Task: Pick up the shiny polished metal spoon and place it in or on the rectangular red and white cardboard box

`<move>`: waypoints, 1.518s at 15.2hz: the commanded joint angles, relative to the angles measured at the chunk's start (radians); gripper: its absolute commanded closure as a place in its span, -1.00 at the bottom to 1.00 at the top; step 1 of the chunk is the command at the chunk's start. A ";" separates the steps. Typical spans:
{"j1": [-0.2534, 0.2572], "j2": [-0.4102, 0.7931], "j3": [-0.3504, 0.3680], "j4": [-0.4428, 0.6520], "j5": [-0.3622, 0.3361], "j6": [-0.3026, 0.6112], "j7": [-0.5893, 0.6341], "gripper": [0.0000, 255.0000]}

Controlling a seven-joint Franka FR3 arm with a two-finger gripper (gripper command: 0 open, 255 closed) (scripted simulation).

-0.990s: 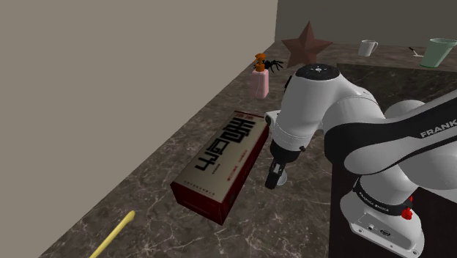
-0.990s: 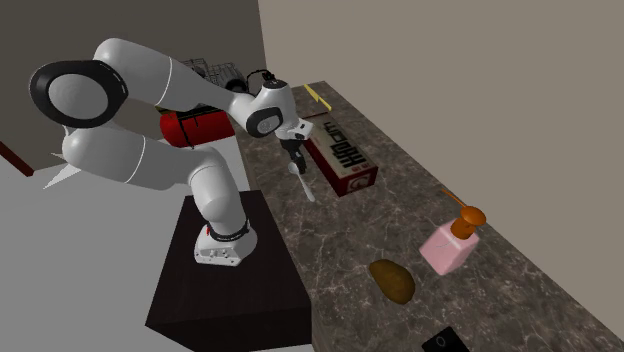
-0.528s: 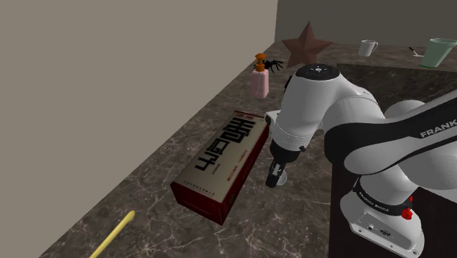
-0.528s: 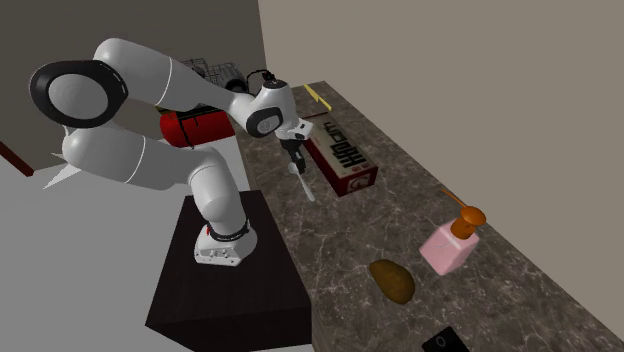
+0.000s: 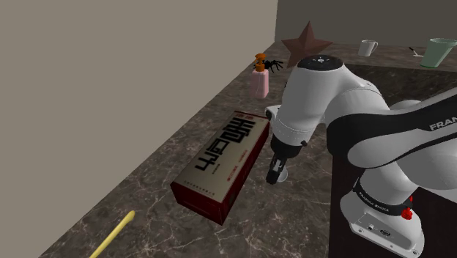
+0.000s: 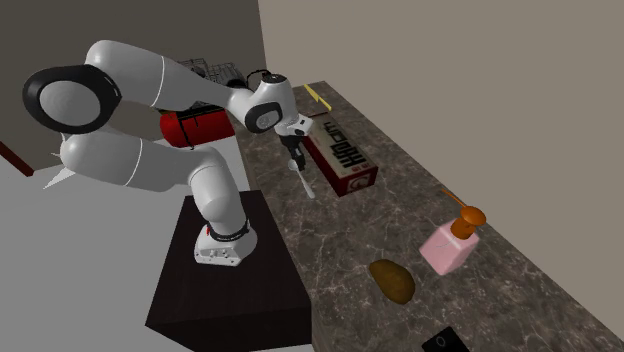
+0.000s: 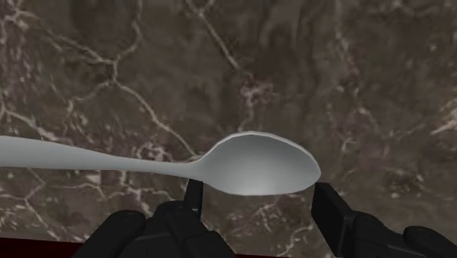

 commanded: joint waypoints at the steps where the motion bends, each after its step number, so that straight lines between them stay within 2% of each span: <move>1: -0.002 -0.023 -0.009 0.016 -0.008 -0.040 -0.001 1.00; 11: -0.015 -0.112 -0.056 0.111 -0.047 -0.220 -0.009 1.00; 23: -0.035 -0.154 -0.103 0.250 -0.090 -0.400 -0.016 1.00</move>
